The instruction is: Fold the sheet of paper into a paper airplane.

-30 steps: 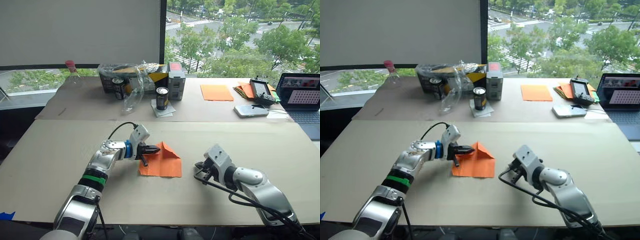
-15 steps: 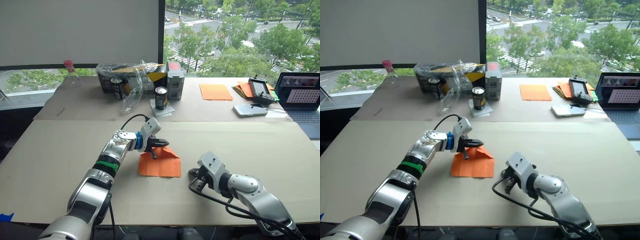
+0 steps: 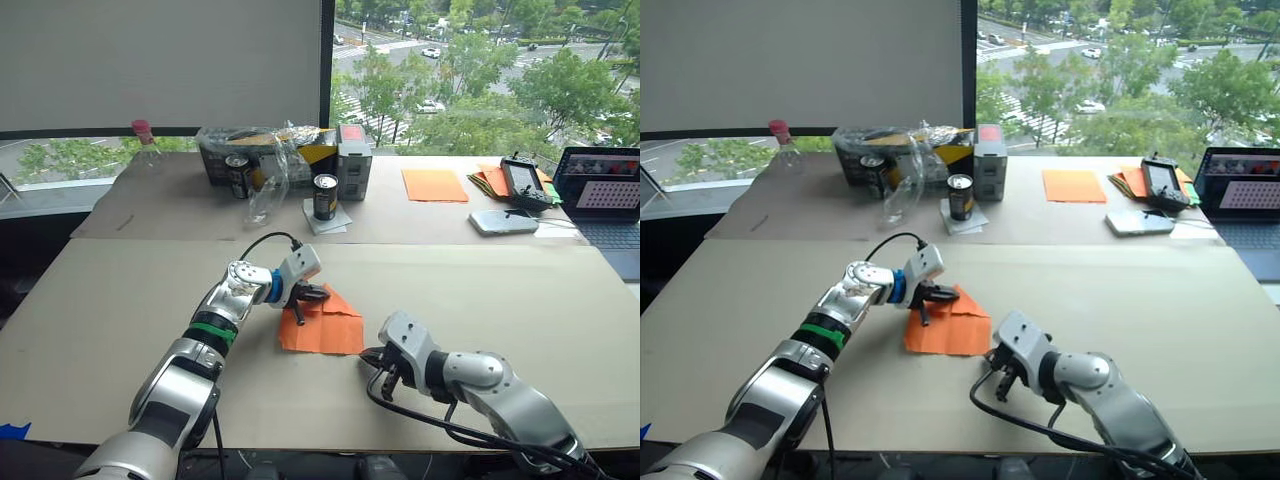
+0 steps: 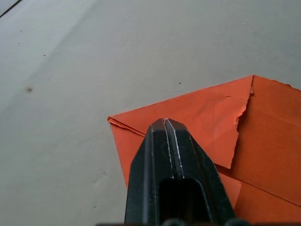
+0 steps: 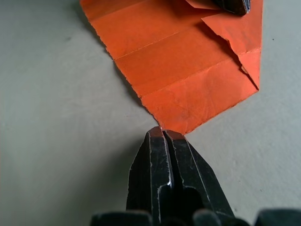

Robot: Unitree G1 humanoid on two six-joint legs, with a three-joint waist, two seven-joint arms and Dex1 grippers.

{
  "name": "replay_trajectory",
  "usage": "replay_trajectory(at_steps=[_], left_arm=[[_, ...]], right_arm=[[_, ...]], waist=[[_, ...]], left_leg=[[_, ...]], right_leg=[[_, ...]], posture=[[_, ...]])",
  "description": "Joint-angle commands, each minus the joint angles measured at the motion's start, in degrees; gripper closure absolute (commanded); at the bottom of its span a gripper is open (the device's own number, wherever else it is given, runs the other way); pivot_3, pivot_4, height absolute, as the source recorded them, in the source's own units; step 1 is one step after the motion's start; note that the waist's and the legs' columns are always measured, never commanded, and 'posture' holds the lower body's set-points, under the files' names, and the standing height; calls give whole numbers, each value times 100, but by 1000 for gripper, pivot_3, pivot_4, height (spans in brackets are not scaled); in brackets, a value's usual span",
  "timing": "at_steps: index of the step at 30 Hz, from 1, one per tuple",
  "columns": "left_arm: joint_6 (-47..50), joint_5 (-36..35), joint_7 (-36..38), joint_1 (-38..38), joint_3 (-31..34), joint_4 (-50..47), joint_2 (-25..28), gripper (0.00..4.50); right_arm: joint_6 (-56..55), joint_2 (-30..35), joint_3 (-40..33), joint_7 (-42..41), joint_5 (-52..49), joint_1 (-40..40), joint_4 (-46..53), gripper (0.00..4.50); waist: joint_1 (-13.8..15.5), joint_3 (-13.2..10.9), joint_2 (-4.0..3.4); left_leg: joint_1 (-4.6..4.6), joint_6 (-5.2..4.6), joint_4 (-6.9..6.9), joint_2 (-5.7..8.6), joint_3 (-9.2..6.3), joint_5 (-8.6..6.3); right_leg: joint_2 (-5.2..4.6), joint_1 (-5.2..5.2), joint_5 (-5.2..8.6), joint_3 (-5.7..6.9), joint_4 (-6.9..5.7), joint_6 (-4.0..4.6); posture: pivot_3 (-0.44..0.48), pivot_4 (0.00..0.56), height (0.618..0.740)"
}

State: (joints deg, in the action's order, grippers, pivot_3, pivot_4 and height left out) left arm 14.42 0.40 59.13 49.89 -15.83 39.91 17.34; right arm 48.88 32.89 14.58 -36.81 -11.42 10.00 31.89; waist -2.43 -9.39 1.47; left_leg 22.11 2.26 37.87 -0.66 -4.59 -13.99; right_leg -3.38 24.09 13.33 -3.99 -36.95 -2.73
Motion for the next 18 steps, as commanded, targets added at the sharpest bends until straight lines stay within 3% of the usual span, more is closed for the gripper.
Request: replay_trajectory(at_steps=[1,7,11,14,18], left_arm=[[130,65,15,-151,-70,-139,-24,4500],[262,15,-48,-189,8,-297,-55,4500],[299,7,-97,-212,34,-362,-85,4500],[312,-9,-108,-216,42,-382,-125,4500],[307,0,-138,-196,35,-360,-191,4500]], right_arm=[[342,0,-190,6,-228,141,203,3902],[775,681,379,-189,11,654,284,1919],[224,1133,784,-169,556,1008,217,1919],[-1474,1362,1098,-177,1295,1072,41,1919],[-2691,1713,1182,-719,1604,1059,-353,1919]], waist=[[2,0,0],[3,0,0],[11,0,0],[14,0,0],[29,0,1]], left_leg=[[-1,0,0,0,0,0],[-1,0,2,1,0,0],[0,0,2,1,-1,0],[0,0,2,1,0,0],[1,0,3,4,1,0]], right_leg=[[0,0,0,0,-1,0],[-1,-1,0,0,-2,0],[-1,1,0,1,-3,-1],[-2,1,1,1,0,-2],[-4,-1,2,0,2,-5]], posture=[[0,150,732],[0,150,732],[0,150,732],[0,150,732],[0,150,732]])
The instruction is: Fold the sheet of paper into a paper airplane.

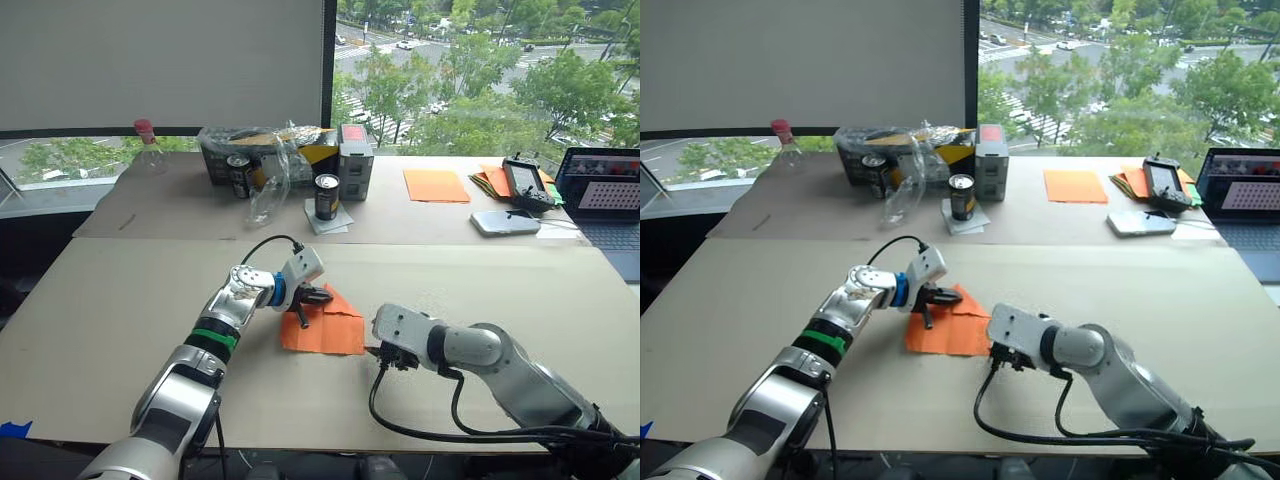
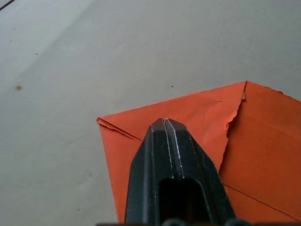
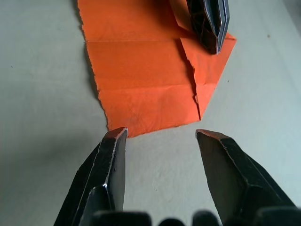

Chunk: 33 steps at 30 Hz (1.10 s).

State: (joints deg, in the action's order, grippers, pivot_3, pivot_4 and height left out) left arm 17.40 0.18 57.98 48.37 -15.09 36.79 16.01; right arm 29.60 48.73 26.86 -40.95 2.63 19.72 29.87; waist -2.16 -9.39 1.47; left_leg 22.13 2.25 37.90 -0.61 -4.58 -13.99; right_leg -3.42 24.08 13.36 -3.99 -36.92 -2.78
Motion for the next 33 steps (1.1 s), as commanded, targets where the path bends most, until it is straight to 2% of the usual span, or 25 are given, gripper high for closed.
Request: replay_trajectory(at_steps=[1,4,6,10,14,17,19,20,23,26,33], left_arm=[[23,16,-73,-21,-19,-22,-94,4500],[56,29,-110,-10,-39,-24,-172,4500],[55,50,-120,-31,-57,-59,-193,4500],[75,47,-156,-75,-41,-130,-200,4500],[137,31,-212,-144,1,-215,-178,4500],[184,31,-266,-206,6,-262,-176,4500],[203,22,-320,-221,16,-261,-209,4500],[213,19,-336,-222,19,-260,-222,4500],[221,10,-382,-215,27,-246,-259,4500],[215,3,-411,-217,49,-235,-274,4500],[198,-1,-457,-330,78,-330,-236,4500]], right_arm=[[-1026,158,-10,-432,276,142,-286,1919],[-1742,199,174,-707,727,353,-845,1919],[-1278,20,-47,-691,667,408,-1119,1919],[1080,-737,-1085,-874,-903,89,-615,1919],[3228,-1730,-2507,-497,-2341,-289,73,1919],[4618,-2460,-3194,95,-2683,-387,360,1919],[5800,-3553,-3898,636,-2629,-182,459,1919],[6113,-3852,-4081,809,-2595,-106,498,1919],[6289,-4584,-4399,1535,-2448,-13,488,1919],[6290,-5136,-4755,2133,-2926,60,245,1919],[6290,-5500,-4929,3601,-3272,177,43,1919]], waist=[[1,0,0],[-10,0,0],[-11,0,0],[-4,0,1],[3,0,0],[13,1,-1],[5,2,-2],[-7,5,-8],[-16,8,-14],[-5,8,-14],[-31,9,-16]], left_leg=[[0,0,1,0,0,0],[-2,0,2,0,1,0],[-2,0,2,0,0,0],[0,0,2,-1,-2,0],[2,0,2,-2,-6,0],[-1,-1,4,-1,-7,0],[-5,-1,4,-2,-6,0],[-5,-1,4,-5,-7,0],[-5,-1,3,-9,-7,1],[-2,-1,3,-4,-6,0],[-4,-1,3,-3,-5,0]], right_leg=[[0,-1,-1,0,1,0],[0,-1,-2,0,-1,2],[0,-1,-2,-1,-3,2],[1,1,-4,-1,-8,6],[1,2,-4,-1,-10,7],[1,-2,-4,-1,-14,7],[2,0,-4,-1,-18,7],[6,-1,-4,0,-19,7],[9,7,-4,0,-25,7],[4,5,-4,-1,-21,7],[2,6,-4,-1,-23,7]], posture=[[0,150,732],[0,150,732],[0,150,732],[0,150,732],[0,150,732],[0,150,732],[0,150,732],[0,150,732],[0,150,732],[0,150,732],[0,150,732]])
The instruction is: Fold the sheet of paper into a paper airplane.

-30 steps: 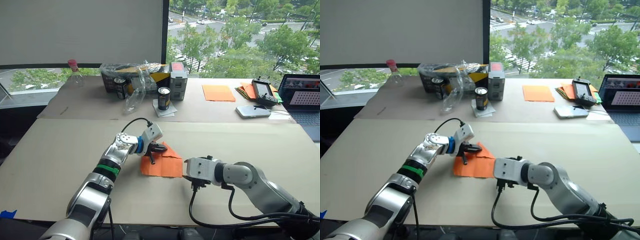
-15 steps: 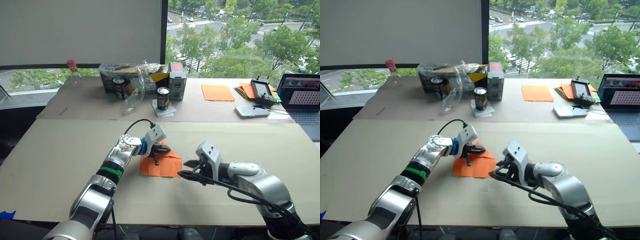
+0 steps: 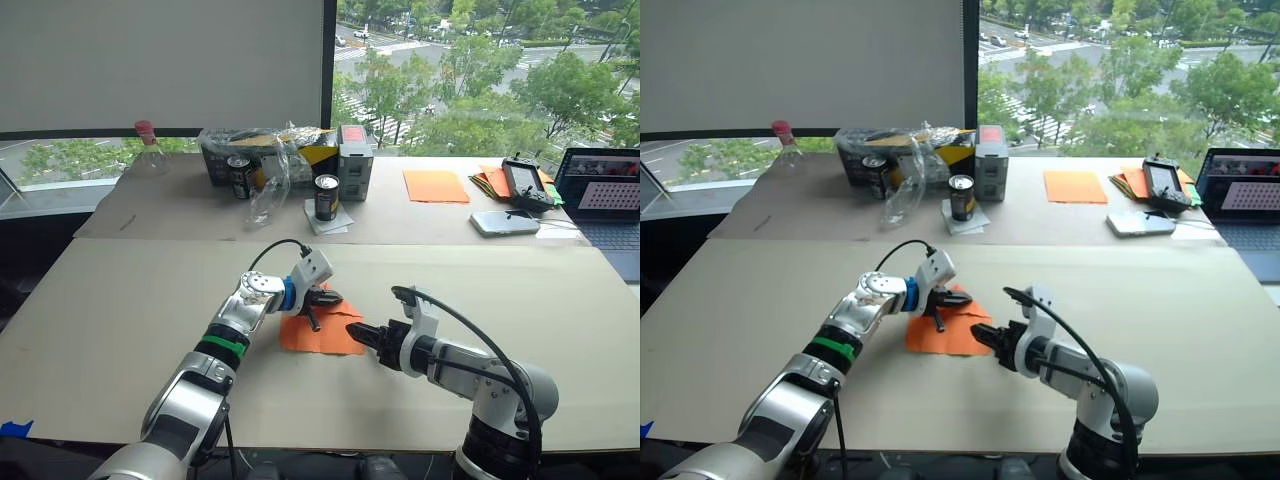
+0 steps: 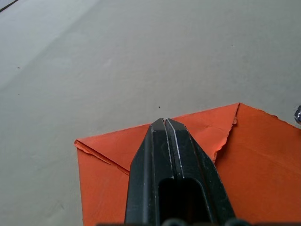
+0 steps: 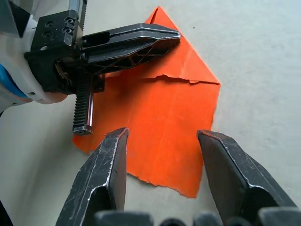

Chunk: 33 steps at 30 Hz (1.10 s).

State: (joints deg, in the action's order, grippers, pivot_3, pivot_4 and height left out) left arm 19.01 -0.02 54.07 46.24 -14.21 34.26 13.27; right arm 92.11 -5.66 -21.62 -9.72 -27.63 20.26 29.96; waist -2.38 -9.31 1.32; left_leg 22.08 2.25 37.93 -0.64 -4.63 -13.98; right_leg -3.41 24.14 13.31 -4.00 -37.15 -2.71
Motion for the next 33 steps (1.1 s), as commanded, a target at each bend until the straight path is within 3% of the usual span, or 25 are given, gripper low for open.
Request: replay_trajectory(at_steps=[1,18,33], left_arm=[[37,22,-73,-126,-6,-84,39,4500],[194,-10,-240,-391,87,-454,196,4500],[510,-70,-450,-766,200,-1007,317,4500]], right_arm=[[39,-56,-102,608,-365,131,13,1919],[39,-338,-205,2239,-2356,-20,-714,1919],[39,-485,-371,2431,-2959,475,-1594,1919]], waist=[[-10,0,0],[-87,7,-3],[-187,13,-6]], left_leg=[[-2,0,0,-1,0,0],[-9,0,-6,-9,0,0],[-18,-1,-14,-20,2,0]], right_leg=[[1,-1,0,0,-1,0],[7,-5,1,0,1,-1],[19,-8,2,-1,1,0]], posture=[[0,150,732],[0,150,732],[0,150,732]])
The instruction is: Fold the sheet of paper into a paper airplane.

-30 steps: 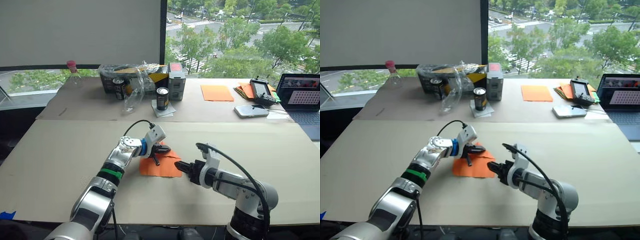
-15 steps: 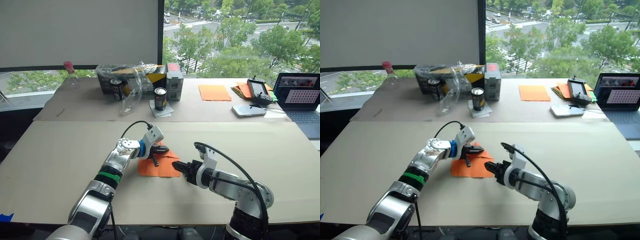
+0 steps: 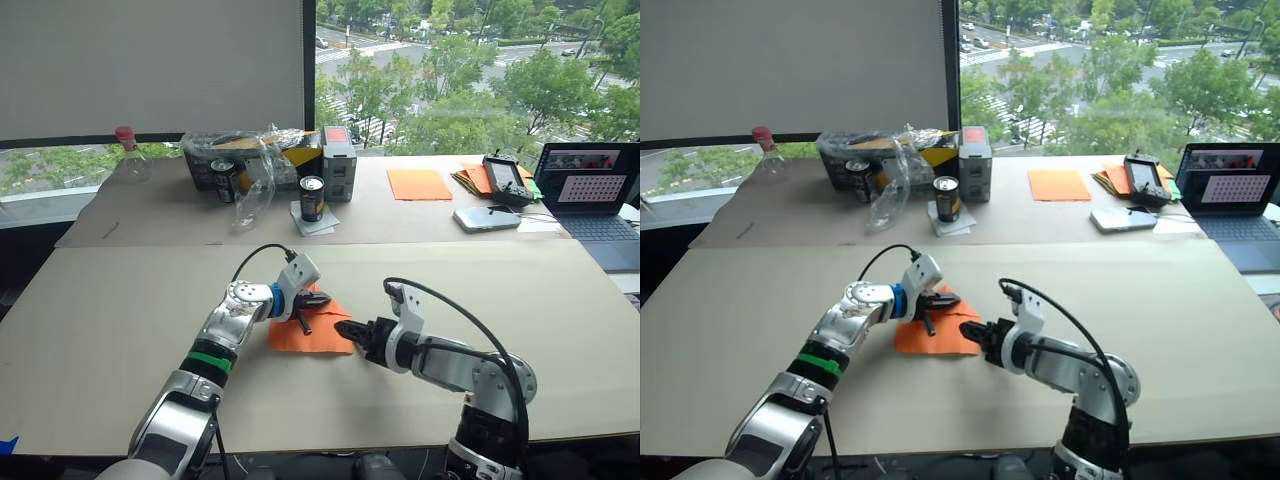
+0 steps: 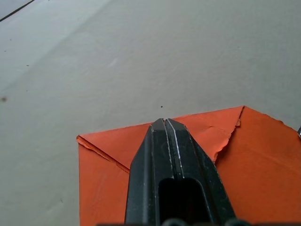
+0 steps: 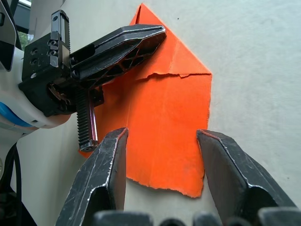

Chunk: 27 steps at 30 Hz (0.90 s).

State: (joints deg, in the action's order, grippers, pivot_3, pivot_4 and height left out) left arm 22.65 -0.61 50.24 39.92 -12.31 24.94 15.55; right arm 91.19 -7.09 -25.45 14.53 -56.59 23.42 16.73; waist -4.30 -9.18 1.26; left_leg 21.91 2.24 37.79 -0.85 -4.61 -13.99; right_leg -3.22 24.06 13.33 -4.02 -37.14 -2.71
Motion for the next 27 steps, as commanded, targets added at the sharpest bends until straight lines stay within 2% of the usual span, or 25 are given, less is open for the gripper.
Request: replay_trajectory(at_steps=[1,7,11,13,27], left_arm=[[156,-15,-78,-146,10,-98,95,4500],[242,-65,-146,-235,17,-266,146,4500],[242,-89,-173,-278,8,-315,178,4500],[194,-93,-196,-303,13,-302,176,4500],[-186,-91,-297,-278,-101,95,-79,4500]], right_arm=[[131,-344,2,1,-85,182,-305,1919],[130,-356,-94,-91,-123,294,-484,1919],[131,-138,-105,-12,-258,336,-404,1919],[131,166,-14,142,-525,250,-307,1919],[25,745,292,1671,-2648,-271,-365,1919]], waist=[[6,0,0],[17,0,0],[19,0,-1],[21,0,-1],[65,0,-1]], left_leg=[[1,0,0,0,0,0],[2,0,0,1,0,0],[3,0,0,1,1,0],[4,0,0,1,0,0],[13,0,0,7,1,0]], right_leg=[[0,0,0,0,1,0],[-1,0,0,0,2,0],[-1,1,0,0,2,0],[-1,2,0,0,2,0],[-8,1,0,0,10,-1]], posture=[[0,150,732],[0,150,732],[0,150,732],[0,150,732],[0,150,732]])
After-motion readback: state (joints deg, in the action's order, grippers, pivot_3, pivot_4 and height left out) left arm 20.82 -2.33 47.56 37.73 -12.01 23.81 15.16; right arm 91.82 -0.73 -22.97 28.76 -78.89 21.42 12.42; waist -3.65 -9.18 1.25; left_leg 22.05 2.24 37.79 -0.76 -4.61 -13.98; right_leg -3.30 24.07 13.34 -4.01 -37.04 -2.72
